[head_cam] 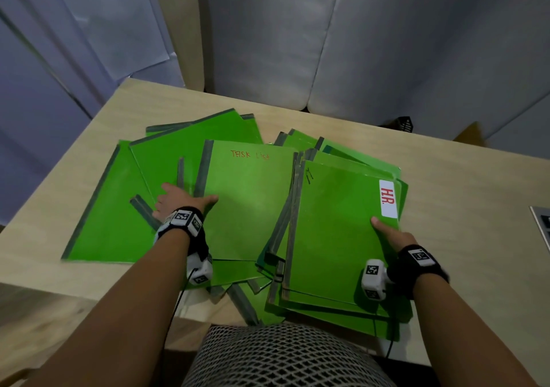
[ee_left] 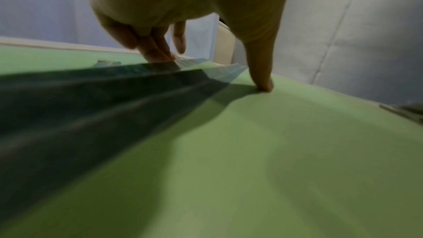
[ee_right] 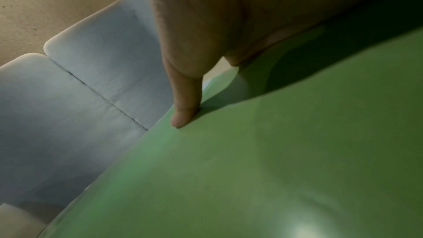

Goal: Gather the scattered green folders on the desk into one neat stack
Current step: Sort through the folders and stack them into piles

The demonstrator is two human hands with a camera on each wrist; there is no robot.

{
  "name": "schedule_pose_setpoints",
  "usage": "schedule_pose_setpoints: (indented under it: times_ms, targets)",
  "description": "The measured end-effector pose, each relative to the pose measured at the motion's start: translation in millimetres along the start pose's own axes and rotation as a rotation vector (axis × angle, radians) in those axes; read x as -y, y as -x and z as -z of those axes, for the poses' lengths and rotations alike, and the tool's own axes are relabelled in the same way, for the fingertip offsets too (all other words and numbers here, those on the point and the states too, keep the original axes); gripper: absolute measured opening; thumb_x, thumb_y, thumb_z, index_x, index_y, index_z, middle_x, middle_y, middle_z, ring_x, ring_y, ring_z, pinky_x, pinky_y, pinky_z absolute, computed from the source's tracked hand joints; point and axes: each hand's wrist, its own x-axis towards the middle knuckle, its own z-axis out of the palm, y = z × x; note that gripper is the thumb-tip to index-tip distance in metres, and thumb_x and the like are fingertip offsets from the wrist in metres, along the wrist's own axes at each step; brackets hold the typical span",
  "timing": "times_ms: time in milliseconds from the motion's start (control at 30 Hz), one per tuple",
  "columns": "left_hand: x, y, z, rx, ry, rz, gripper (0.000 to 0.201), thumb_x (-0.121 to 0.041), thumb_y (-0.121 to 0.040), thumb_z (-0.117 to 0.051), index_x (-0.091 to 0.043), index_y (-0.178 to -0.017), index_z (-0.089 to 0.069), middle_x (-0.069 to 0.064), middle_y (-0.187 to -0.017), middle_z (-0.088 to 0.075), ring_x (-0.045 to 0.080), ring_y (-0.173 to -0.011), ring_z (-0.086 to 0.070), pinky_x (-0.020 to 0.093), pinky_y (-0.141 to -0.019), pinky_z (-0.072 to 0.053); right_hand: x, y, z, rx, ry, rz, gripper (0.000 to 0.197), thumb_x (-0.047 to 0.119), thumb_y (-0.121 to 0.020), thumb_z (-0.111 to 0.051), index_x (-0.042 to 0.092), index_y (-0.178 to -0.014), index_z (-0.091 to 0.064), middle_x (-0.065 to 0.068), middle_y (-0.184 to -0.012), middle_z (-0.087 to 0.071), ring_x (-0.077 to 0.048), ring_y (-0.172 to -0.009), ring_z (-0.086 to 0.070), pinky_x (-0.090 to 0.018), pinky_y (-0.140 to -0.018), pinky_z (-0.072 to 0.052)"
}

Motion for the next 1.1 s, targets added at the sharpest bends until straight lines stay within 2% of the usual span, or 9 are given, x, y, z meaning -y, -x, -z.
schedule_pose_setpoints:
  times_ms: [100,233,467,567,667,800,933,1000,1100]
  targets:
    - [-8,0,10,0.167,0.130,0.049,0.094,-0.039,-0.063,-0.086,0.008,-0.132,-0.043,0.021,-0.119,-0.059,0.037,-0.105,-0.060,0.045,-0.093,-0.052,0,-1,-2,-0.017,0.012,0.002,0.111,0.062,-0.056,-0.082,0.001,-0.140,-0.041,-0.025,-0.129,-0.055,-0.044,-0.109,-0.055,-0.056,-0.098,-0.046]
    - [-25,6,31,0.236,0.201,0.017,0.071,-0.023,-0.070,-0.084,0.009,-0.125,-0.051,0.023,-0.120,-0.062,0.038,-0.106,-0.061,0.042,-0.090,-0.051,-3,-7,-5,-0.052,0.050,0.011,0.111,0.067,-0.054,-0.080,0.001,-0.135,-0.045,-0.023,-0.122,-0.058,-0.043,-0.105,-0.058,-0.056,-0.095,-0.048]
    - [-95,56,55,0.031,0.004,-0.481,0.043,-0.006,-0.084,-0.064,-0.003,-0.123,-0.049,0.023,-0.124,-0.059,0.038,-0.116,-0.057,0.041,-0.094,-0.045,3,4,-3,-0.057,0.074,0.042,0.094,0.060,-0.066,-0.077,-0.002,-0.131,-0.050,-0.023,-0.118,-0.061,-0.040,-0.101,-0.060,-0.049,-0.094,-0.050]
    - [-121,90,70,-0.062,-0.106,-0.667,0.036,-0.003,-0.086,-0.054,-0.003,-0.121,-0.043,0.027,-0.119,-0.058,0.043,-0.111,-0.056,0.044,-0.087,-0.045,3,7,1,-0.048,0.072,0.045,0.084,0.055,-0.073,-0.075,-0.003,-0.128,-0.051,-0.023,-0.116,-0.061,-0.039,-0.100,-0.060,-0.044,-0.088,-0.050]
    - [-142,118,88,-0.185,-0.143,-0.837,0.032,-0.006,-0.086,-0.052,-0.007,-0.117,-0.042,0.025,-0.112,-0.059,0.044,-0.103,-0.058,0.043,-0.076,-0.044,2,4,1,-0.071,0.047,0.068,0.080,0.050,-0.072,-0.078,-0.004,-0.127,-0.054,-0.024,-0.114,-0.063,-0.040,-0.102,-0.061,-0.047,-0.094,-0.050]
    - [-166,139,100,-0.110,-0.056,-1.008,0.037,-0.012,-0.083,-0.062,-0.013,-0.116,-0.047,0.017,-0.114,-0.059,0.038,-0.104,-0.058,0.043,-0.086,-0.050,2,6,1,-0.048,0.059,0.067,0.075,0.050,-0.075,-0.076,-0.004,-0.124,-0.055,-0.021,-0.105,-0.061,-0.038,-0.097,-0.060,-0.044,-0.092,-0.050]
    - [-180,143,95,0.072,0.132,-0.970,0.043,-0.016,-0.081,-0.071,-0.009,-0.118,-0.051,0.009,-0.112,-0.058,0.025,-0.101,-0.057,0.034,-0.083,-0.048,1,3,8,0.017,-0.026,0.049,0.096,0.073,-0.071,-0.064,0.002,-0.133,-0.051,-0.022,-0.128,-0.057,-0.039,-0.114,-0.056,-0.046,-0.103,-0.043]
    - [-178,138,72,0.190,0.132,-0.910,0.048,-0.015,-0.078,-0.074,-0.006,-0.120,-0.053,0.011,-0.113,-0.060,0.026,-0.104,-0.058,0.032,-0.082,-0.046,-4,-13,12,0.102,-0.133,-0.004,0.118,0.091,-0.058,-0.051,0.013,-0.146,-0.039,-0.017,-0.149,-0.042,-0.037,-0.133,-0.043,-0.051,-0.113,-0.031]
    - [-158,127,12,0.269,-0.015,-0.792,0.046,-0.012,-0.080,-0.070,-0.004,-0.122,-0.052,0.016,-0.122,-0.061,0.032,-0.111,-0.059,0.034,-0.086,-0.047,2,12,19,0.185,-0.234,-0.042,0.111,0.093,-0.065,-0.039,0.029,-0.153,-0.024,-0.010,-0.160,-0.022,-0.033,-0.145,-0.025,-0.053,-0.116,-0.019]
